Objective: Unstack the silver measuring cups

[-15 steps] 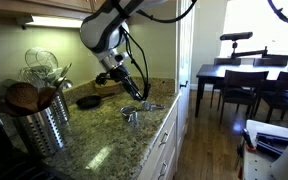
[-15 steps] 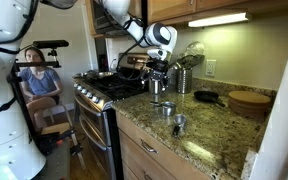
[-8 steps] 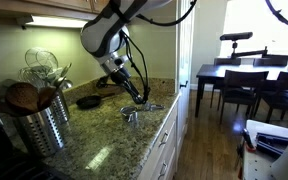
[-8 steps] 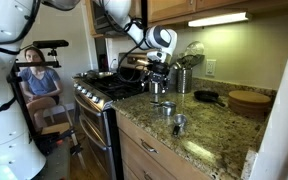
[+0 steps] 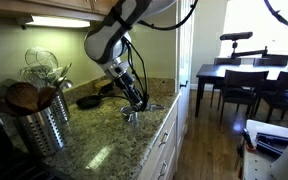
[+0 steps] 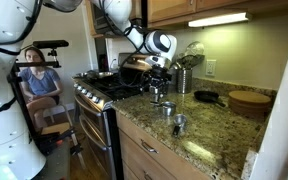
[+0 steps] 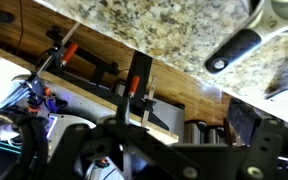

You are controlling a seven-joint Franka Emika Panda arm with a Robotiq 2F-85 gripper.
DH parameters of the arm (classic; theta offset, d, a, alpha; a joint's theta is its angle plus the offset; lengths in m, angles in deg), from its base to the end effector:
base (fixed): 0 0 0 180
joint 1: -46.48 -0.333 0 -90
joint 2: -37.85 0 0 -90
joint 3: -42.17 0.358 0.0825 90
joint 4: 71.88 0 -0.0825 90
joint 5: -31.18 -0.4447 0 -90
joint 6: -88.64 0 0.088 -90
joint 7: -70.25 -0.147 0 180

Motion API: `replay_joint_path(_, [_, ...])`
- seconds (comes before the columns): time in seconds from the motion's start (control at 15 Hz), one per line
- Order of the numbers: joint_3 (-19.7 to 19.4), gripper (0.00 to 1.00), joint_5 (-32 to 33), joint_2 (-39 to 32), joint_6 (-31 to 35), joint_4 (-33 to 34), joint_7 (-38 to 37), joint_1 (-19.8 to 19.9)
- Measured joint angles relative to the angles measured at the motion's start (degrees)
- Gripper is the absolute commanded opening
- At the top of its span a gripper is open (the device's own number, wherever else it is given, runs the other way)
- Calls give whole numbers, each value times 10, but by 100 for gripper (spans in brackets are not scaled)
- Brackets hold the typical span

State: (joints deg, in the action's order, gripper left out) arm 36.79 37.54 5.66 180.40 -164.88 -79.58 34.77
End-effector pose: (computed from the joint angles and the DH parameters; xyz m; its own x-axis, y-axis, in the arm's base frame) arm 0.6621 0.0620 0.2350 -0.6257 -0.5581 0.5450 -0.5791 0.8004 0.1547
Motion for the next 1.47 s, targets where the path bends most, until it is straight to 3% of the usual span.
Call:
replay_joint_path(0.4, [-265, 100, -98, -28, 20, -1, 9, -166])
replay_joint_path(0.53, [-323, 100, -145, -50, 21, -3, 9, -217])
replay_joint_path(0.8, [-346, 100, -200, -84, 21, -3, 9, -261])
replay_joint_path(1.47, [-414, 100, -299, -143, 23, -8, 9, -313])
